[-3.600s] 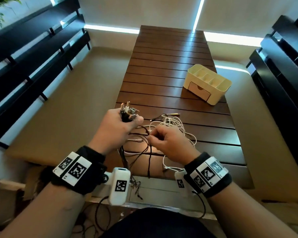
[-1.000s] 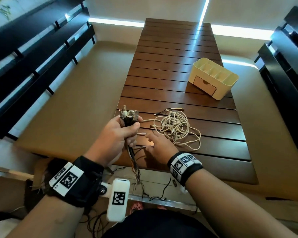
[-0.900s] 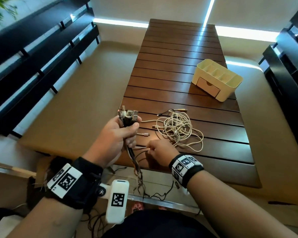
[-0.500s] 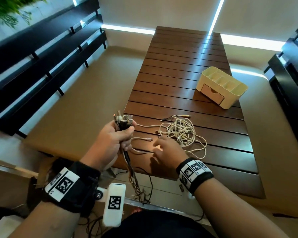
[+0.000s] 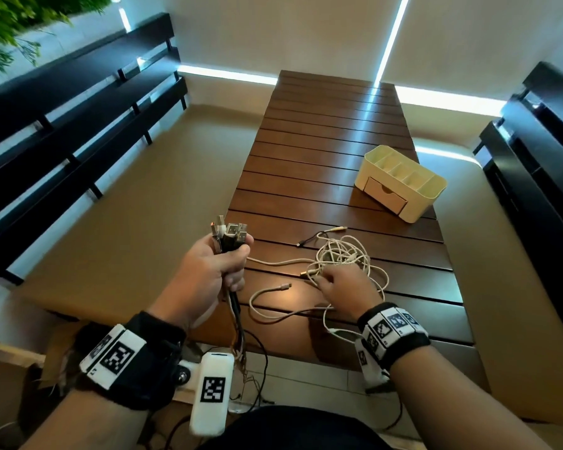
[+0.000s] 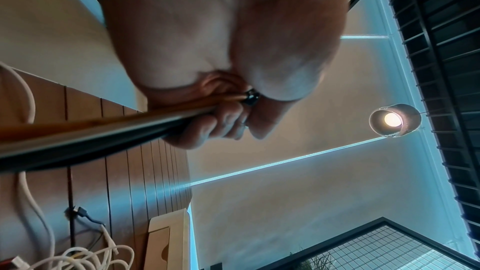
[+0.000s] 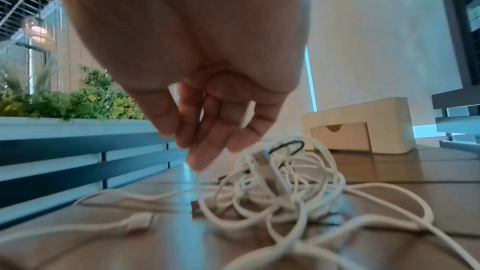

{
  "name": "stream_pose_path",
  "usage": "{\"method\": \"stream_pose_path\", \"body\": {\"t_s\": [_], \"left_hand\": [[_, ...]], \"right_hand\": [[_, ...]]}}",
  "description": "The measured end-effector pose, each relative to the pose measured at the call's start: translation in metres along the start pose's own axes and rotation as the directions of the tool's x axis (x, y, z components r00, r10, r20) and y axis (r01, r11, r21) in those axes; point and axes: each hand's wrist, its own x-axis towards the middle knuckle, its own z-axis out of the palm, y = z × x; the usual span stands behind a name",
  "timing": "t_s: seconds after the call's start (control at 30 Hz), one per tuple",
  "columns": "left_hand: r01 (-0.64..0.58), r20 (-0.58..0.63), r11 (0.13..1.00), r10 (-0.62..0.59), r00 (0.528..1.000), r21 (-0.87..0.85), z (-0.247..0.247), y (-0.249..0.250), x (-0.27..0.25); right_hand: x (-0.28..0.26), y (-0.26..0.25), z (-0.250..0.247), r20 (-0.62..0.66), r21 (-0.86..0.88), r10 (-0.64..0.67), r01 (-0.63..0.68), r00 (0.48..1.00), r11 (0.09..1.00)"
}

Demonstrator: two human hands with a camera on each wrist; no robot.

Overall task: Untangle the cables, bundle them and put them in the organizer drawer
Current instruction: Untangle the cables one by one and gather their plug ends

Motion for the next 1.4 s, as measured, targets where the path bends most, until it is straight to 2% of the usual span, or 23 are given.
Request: {"method": "stream_pose_path", "body": {"t_s": [0.1,0.17,0.27,0.33,0.4,0.47,0.57,0.63,0.7,0.77,0.87,0.93,1.0,1.1,1.17,1.4], "left_hand": [[0.0,0.005,1.0,0.0,1.0,-0.003,0.001,0.0,0.008],[0.007,0.004,1.0,-0.007,1.0,0.0,0.001,0.0,0.012],[0.004,-0.004,1.0,-0.004,1.0,0.005,-0.001,0.001,0.017],[0.002,-0.017,1.0,-0.002,1.0,0.001,-0.004,0.002,0.02],[0.003,-0.035,1.0,-0.003,0.999,-0.003,-0.008,0.002,0.023],[0.006,-0.05,1.0,-0.006,0.999,-0.002,-0.011,0.003,0.025],[0.017,-0.061,1.0,-0.018,0.998,-0.007,-0.013,0.003,0.028],[0.023,-0.058,1.0,-0.023,0.998,-0.003,-0.012,0.002,0.03],[0.024,-0.059,1.0,-0.024,0.998,0.008,-0.012,0.001,0.03],[0.023,-0.066,1.0,-0.022,0.998,0.017,-0.012,0.001,0.029],[0.022,-0.085,1.0,-0.021,0.996,0.012,-0.016,0.001,0.025],[0.028,-0.103,1.0,-0.027,0.994,0.005,-0.02,0.001,0.023],[0.031,-0.112,1.0,-0.031,0.993,0.001,-0.024,0.0,0.021],[0.038,-0.108,0.999,-0.038,0.993,-0.001,-0.027,-0.002,0.02],[0.043,-0.102,0.999,-0.043,0.994,-0.001,-0.026,-0.004,0.022],[0.051,-0.063,0.998,-0.049,0.997,0.039,-0.013,-0.006,0.029]], "right_hand": [[0.02,0.001,-0.017,-0.265,0.133,-0.018,0.055,0.964,0.99],[0.034,0.006,-0.023,-0.301,0.159,-0.001,0.052,0.954,0.986],[0.047,0.019,-0.017,-0.1,0.068,0.03,-0.023,0.995,0.997],[0.051,0.027,-0.012,0.063,-0.145,0.075,-0.066,0.995,0.987],[0.055,0.028,-0.017,0.144,-0.313,0.155,-0.103,0.977,0.944],[0.061,0.025,-0.027,0.128,-0.35,0.157,-0.104,0.979,0.931],[0.076,0.014,-0.036,-0.01,-0.353,0.031,-0.032,0.999,0.935],[0.088,0.004,-0.037,-0.038,-0.28,-0.022,0.011,0.999,0.96],[0.101,-0.003,-0.031,0.022,-0.197,0.002,0.002,1.0,0.98],[0.112,-0.005,-0.027,0.103,-0.134,0.088,-0.074,0.991,0.988],[0.12,0.001,-0.028,0.151,0.023,0.164,-0.17,0.975,0.985],[0.118,0.01,-0.036,0.173,0.07,0.174,-0.189,0.969,0.98],[0.114,0.022,-0.045,0.231,0.02,0.163,-0.173,0.959,0.985],[0.101,0.033,-0.054,0.336,-0.152,0.192,-0.148,0.922,0.977],[0.093,0.037,-0.053,0.33,-0.222,0.207,-0.137,0.921,0.965],[0.079,0.044,-0.033,0.262,-0.124,0.133,-0.104,0.956,0.987]]}}
